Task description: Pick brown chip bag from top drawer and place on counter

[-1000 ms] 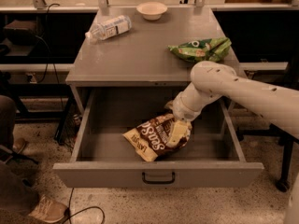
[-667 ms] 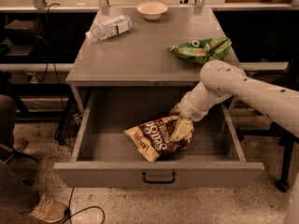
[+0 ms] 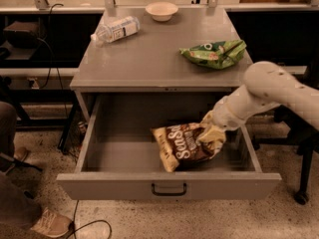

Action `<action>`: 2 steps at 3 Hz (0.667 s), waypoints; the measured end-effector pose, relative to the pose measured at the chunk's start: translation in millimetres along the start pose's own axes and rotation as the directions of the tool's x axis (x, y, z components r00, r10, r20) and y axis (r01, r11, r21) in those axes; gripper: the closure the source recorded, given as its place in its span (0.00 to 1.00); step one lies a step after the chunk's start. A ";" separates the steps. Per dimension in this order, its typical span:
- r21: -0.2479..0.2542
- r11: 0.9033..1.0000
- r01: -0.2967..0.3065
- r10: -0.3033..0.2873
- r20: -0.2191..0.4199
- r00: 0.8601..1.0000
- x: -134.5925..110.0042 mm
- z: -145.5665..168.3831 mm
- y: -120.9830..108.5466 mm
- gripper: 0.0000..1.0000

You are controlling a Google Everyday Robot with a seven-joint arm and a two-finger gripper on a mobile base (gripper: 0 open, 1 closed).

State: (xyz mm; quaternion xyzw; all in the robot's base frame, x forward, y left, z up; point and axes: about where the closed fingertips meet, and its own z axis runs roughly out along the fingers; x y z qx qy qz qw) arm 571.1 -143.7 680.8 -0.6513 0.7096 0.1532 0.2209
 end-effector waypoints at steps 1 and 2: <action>0.086 0.996 0.007 -0.015 0.087 0.996 -13.2 -53.9 9.9 1.00; 0.201 0.980 -0.009 -0.030 0.190 0.981 -23.2 -129.5 25.1 1.00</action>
Offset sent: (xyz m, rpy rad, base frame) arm -0.0579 -0.0687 0.1934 0.2604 -0.3159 -0.1180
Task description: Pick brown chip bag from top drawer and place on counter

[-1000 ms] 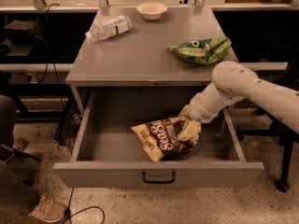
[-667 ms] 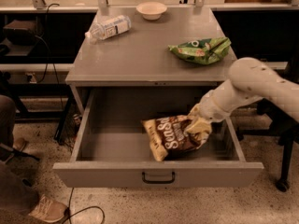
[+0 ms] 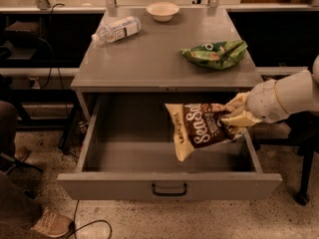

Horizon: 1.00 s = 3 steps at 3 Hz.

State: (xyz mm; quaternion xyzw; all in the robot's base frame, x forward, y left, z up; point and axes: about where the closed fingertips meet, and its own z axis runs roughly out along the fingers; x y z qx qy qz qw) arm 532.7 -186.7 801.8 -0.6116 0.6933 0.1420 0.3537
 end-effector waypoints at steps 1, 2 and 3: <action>0.000 1.000 0.000 0.000 0.000 1.000 0.0 0.1 0.0 1.00; 0.016 1.000 0.021 -0.021 0.022 1.000 -14.5 -14.5 -3.6 1.00; 0.047 0.998 0.049 -0.052 0.062 0.997 -47.5 -45.6 -14.1 1.00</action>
Offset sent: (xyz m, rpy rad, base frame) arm -0.0033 -0.0017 0.0599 0.0408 -0.0855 0.0201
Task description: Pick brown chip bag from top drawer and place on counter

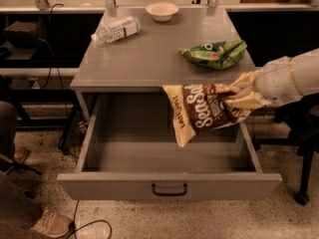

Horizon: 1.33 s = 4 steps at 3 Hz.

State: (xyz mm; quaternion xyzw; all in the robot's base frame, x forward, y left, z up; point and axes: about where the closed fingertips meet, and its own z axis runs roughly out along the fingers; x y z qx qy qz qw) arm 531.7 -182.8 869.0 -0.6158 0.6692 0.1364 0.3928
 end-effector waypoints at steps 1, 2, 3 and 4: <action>0.046 0.998 0.037 -0.040 0.045 0.998 -38.8 -28.7 -30.2 1.00; 0.055 0.998 0.036 -0.039 0.051 0.998 -40.3 -27.6 -32.6 1.00; 0.107 0.994 0.025 -0.034 0.085 0.996 -48.7 -22.0 -47.0 1.00; 0.152 0.987 0.043 -0.065 0.145 0.987 -69.9 -5.7 -80.7 1.00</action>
Offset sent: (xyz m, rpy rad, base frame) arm 0.0085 0.0032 0.0338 0.0237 -0.0338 0.0086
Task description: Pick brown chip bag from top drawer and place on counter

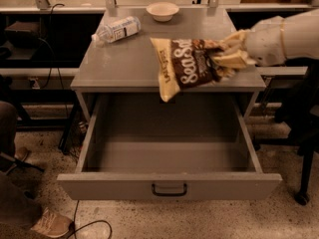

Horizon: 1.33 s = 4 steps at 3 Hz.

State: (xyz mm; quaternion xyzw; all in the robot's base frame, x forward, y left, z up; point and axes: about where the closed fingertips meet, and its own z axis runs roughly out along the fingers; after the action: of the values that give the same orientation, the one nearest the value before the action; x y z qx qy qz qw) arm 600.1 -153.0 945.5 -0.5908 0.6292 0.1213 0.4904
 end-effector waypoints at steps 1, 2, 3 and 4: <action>0.026 1.000 0.016 -0.017 0.046 0.999 -24.6 32.1 -32.1 1.00; 0.033 0.999 0.013 -0.015 0.076 0.997 -51.0 67.5 -57.5 1.00; 0.030 0.999 -0.017 0.015 0.076 0.997 -70.9 108.4 -70.9 1.00; 0.016 0.999 -0.045 0.044 0.052 0.998 -76.9 141.5 -73.8 1.00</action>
Offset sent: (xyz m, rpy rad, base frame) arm 0.1152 0.1071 0.0501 0.1011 -0.0661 0.0148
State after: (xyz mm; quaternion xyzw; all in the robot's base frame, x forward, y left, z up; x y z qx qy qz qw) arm 717.0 -21.5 966.2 -0.5690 0.6304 0.1421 0.5086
